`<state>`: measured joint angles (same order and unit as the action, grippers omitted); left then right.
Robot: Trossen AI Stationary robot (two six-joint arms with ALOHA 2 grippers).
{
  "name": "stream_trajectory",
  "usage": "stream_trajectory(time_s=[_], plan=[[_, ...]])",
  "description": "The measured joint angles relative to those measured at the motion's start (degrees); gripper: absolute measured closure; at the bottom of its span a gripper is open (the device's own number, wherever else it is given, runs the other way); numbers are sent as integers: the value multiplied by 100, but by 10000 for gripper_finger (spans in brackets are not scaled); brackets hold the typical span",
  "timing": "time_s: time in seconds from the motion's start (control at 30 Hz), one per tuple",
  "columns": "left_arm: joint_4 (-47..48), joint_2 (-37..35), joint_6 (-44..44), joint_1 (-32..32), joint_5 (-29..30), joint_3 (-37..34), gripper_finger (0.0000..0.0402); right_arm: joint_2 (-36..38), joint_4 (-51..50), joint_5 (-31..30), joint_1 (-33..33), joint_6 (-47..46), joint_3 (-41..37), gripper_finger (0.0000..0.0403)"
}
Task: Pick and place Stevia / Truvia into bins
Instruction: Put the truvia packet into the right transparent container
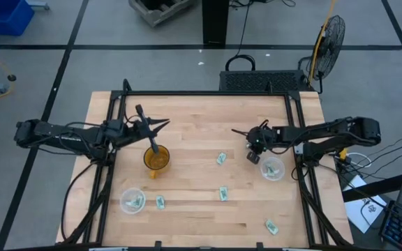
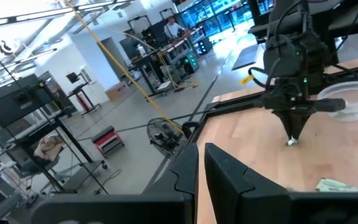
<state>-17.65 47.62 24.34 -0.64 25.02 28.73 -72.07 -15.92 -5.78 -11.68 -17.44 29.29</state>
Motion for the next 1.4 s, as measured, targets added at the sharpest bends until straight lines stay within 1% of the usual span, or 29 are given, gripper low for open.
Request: stream_trajectory(time_s=[0.07,0.13,0.23,0.33,0.5,0.57,0.7,0.77,0.87,1.0,1.1,1.2,1.3,1.4], plan=[[2,0,0,18,0,0,366,152,-63,-30,2,89,155,397],[3,0,0,25,0,0,366,308,-265,-164,4,95,352,392],[7,0,-2,25,0,0,366,534,-886,-191,66,-84,750,391],[39,0,-2,25,0,0,366,766,-1499,-190,324,-462,1222,399],[137,0,-4,25,0,0,366,885,-2343,-54,1146,-1566,1664,398],[173,0,-4,25,0,0,366,883,-2688,153,1525,-2140,1815,400],[168,0,-4,25,0,0,366,884,-3427,163,2298,-3353,2067,401],[166,0,-5,25,0,0,366,884,-3762,273,2629,-3980,2173,401],[166,0,-95,25,-1,0,366,887,-3974,529,3105,-4750,2246,401],[162,0,-227,25,-2,0,366,887,-4019,646,3507,-5256,2248,401],[168,0,-236,25,-2,0,366,887,-4025,718,3651,-5523,2248,401],[232,0,-240,25,-2,0,366,864,-4322,618,3734,-5677,2248,401],[313,0,-398,23,-4,-2,366,758,-5043,537,3742,-5973,2220,401],[433,0,-514,23,-2,-2,366,725,-5320,186,3732,-6165,1981,401]])
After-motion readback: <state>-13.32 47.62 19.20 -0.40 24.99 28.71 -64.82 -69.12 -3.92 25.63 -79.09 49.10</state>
